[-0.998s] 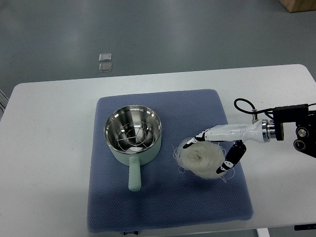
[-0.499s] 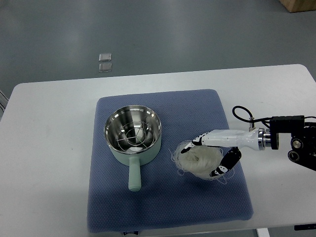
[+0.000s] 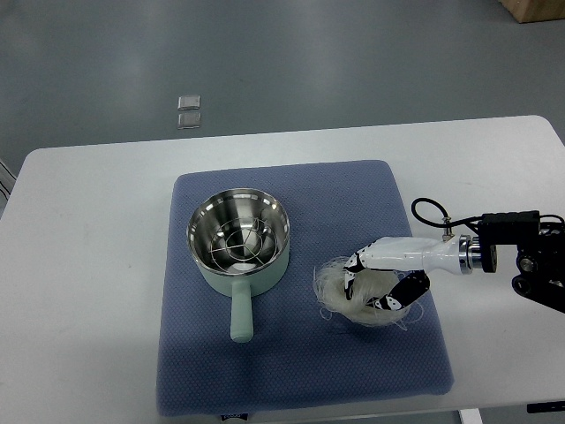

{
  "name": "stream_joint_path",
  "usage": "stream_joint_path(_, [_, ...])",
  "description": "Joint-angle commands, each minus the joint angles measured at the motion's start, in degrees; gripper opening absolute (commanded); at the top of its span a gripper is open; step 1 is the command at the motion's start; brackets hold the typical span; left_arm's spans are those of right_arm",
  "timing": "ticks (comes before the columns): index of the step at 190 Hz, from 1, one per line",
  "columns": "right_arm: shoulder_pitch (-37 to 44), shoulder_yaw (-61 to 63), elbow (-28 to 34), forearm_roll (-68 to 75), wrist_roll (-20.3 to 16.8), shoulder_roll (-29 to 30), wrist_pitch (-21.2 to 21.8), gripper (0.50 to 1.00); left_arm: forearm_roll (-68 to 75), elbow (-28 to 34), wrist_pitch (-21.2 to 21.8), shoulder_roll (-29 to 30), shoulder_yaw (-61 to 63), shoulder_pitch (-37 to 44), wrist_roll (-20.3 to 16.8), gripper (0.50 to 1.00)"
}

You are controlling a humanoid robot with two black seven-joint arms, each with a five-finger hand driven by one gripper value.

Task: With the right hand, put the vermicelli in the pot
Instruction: 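Close the right hand fingers around the vermicelli bundle, then lift the vermicelli with the right hand and carry it over the pot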

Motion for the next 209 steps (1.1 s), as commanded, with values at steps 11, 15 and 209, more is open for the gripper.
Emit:
stream_joint_path(11, [0.16, -0.01, -0.01, 0.12, 0.05, -0.09, 0.18, 0.500, 0.00, 0.00, 0.00, 0.00, 0.00, 0.00, 0.01, 1.000])
stream_joint_path(15, [0.25, -0.01, -0.01, 0.20, 0.05, -0.09, 0.18, 0.500, 0.00, 0.00, 0.00, 0.00, 0.00, 0.00, 0.01, 1.000])
stream_joint_path(209, [11.58, 10.10, 0.60, 9.08, 0.22, -4.48, 3.52, 0.500, 0.00, 0.00, 0.00, 0.00, 0.00, 0.00, 0.01, 1.000])
